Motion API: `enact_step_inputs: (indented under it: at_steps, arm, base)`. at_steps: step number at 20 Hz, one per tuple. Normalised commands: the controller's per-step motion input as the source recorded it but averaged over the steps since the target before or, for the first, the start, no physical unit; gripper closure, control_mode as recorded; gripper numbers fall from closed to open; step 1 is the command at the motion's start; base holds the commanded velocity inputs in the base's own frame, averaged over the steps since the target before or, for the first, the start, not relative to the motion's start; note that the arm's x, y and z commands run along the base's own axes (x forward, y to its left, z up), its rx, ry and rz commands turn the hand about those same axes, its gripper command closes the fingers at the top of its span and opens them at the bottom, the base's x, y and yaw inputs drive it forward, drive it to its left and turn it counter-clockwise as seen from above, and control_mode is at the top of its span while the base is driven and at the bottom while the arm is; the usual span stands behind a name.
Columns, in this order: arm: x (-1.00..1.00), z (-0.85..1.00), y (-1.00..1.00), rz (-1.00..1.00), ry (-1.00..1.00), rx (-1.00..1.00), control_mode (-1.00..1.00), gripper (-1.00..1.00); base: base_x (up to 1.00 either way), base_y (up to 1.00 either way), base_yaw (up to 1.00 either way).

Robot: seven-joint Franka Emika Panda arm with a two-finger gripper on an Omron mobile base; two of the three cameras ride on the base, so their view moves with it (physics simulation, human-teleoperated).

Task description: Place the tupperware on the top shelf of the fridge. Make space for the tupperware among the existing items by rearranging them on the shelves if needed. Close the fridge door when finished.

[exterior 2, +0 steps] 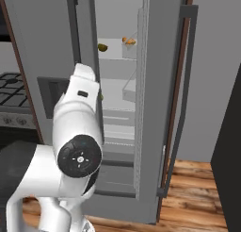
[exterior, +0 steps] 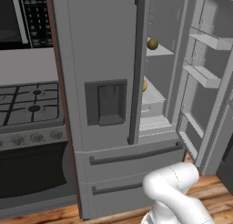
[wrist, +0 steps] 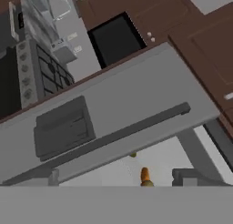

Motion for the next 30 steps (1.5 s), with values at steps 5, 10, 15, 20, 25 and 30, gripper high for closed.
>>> enact_step_inputs:
  at_steps: [5, 10, 15, 20, 25, 30]
  arm:
    - [-0.2, -0.23, -1.0, 0.0, 0.08, 0.16, -1.0, -1.0]
    - [0.05, -0.5, -1.0, 0.0, 0.19, 0.12, -1.0, -1.0]
    - [0.25, -0.73, -1.0, 0.0, 0.11, 0.04, -1.0, -1.0]
    - [0.36, -0.57, -1.0, 0.0, 0.04, 0.0, -1.0, -1.0]
    - [0.77, -0.65, -0.98, 0.09, 0.0, -0.02, -1.0, -1.0]
    - [0.93, -0.4, -0.94, 0.15, 0.0, 0.0, -1.0, -1.0]
  base:
    - [0.0, 0.0, 0.0]
    - [0.0, 0.0, 0.0]
    - [0.0, 0.0, 0.0]
    - [0.0, 0.0, 0.0]
    - [0.0, 0.0, 0.0]
    - [0.0, 0.0, 0.0]
